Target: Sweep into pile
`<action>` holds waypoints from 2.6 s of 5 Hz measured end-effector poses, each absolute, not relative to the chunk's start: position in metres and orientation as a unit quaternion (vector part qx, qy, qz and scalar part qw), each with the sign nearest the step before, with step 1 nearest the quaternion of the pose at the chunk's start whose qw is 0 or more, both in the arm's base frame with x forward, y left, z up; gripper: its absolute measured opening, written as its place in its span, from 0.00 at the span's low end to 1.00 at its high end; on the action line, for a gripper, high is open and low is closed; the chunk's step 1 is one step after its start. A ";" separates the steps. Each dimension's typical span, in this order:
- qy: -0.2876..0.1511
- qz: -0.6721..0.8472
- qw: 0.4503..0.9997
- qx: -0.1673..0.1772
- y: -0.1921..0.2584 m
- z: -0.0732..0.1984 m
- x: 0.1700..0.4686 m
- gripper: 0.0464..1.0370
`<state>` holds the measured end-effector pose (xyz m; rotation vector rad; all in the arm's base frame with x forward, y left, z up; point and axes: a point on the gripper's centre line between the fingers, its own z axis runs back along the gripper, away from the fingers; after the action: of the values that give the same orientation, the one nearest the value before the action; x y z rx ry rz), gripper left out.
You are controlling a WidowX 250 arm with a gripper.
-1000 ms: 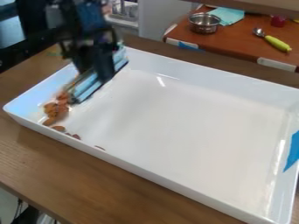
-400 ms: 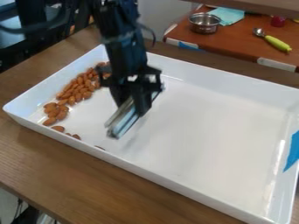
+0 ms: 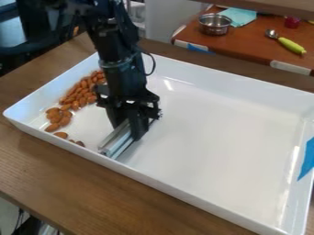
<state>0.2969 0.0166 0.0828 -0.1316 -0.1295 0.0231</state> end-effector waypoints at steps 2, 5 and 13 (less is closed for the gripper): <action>-0.053 0.034 0.995 -0.072 0.056 0.079 0.292 0.34; -0.067 0.023 0.997 -0.027 0.114 0.080 0.290 0.34; -0.090 0.033 0.994 -0.054 -0.095 0.138 0.334 0.34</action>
<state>0.3344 -0.0947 0.1378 -0.1091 -0.1796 0.0665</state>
